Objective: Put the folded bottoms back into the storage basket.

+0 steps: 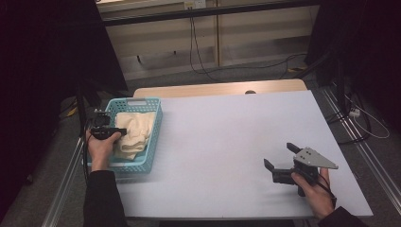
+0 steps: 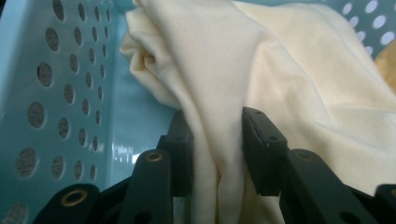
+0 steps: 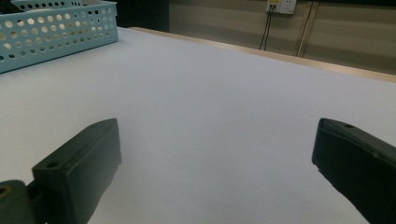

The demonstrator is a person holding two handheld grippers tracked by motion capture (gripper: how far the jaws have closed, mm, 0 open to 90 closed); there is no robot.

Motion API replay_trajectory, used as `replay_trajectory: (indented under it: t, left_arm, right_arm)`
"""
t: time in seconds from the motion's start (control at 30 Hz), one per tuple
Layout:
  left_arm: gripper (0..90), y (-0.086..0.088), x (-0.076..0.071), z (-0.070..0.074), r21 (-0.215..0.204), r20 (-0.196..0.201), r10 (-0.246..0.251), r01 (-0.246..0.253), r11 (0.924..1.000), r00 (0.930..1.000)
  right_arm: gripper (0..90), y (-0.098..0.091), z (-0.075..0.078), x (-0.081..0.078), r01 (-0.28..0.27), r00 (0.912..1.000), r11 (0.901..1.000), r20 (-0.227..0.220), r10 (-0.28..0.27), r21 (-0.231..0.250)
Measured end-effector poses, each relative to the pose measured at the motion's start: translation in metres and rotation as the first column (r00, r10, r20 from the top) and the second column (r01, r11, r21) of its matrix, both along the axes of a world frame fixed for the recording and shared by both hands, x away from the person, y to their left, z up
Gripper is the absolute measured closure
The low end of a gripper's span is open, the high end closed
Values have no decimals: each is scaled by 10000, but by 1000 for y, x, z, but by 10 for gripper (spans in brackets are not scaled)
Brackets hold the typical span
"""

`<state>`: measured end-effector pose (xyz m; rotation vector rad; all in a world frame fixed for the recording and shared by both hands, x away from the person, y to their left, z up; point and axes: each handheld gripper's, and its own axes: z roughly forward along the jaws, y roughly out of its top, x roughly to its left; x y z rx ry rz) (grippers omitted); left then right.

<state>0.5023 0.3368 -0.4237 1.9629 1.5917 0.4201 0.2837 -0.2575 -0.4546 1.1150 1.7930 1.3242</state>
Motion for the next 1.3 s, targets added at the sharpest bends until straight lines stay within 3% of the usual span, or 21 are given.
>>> replay_trajectory:
  t: [0.37,0.57,0.67,0.87,1.23,1.3]
  left_arm:
    - [600,-1,1,-1,119,-85,104,-103,9999,9999]
    - [503,0,1,-1,126,-50,146,-146,9998,9999]
    - [443,-2,0,1,133,207,268,-271,9995,9994]
    - [349,-1,1,1,-117,223,330,-327,9994,9992]
    - [212,-3,1,5,-385,535,-75,95,9992,9985]
    - [110,-4,0,7,-178,586,-263,273,9995,9979]
  right_arm:
    - [10,0,0,0,6,10000,10000,-15,-6,38]
    - [10,-1,0,1,5,10000,10000,-23,-5,72]
    - [10,-1,0,1,13,10000,10000,-28,-13,91]
    - [10,-1,0,1,21,10000,9999,-50,-20,137]
    - [9,-2,-1,2,12,9999,9997,-108,-9,232]
    - [10,-2,-1,2,8,9999,9997,-113,-6,236]
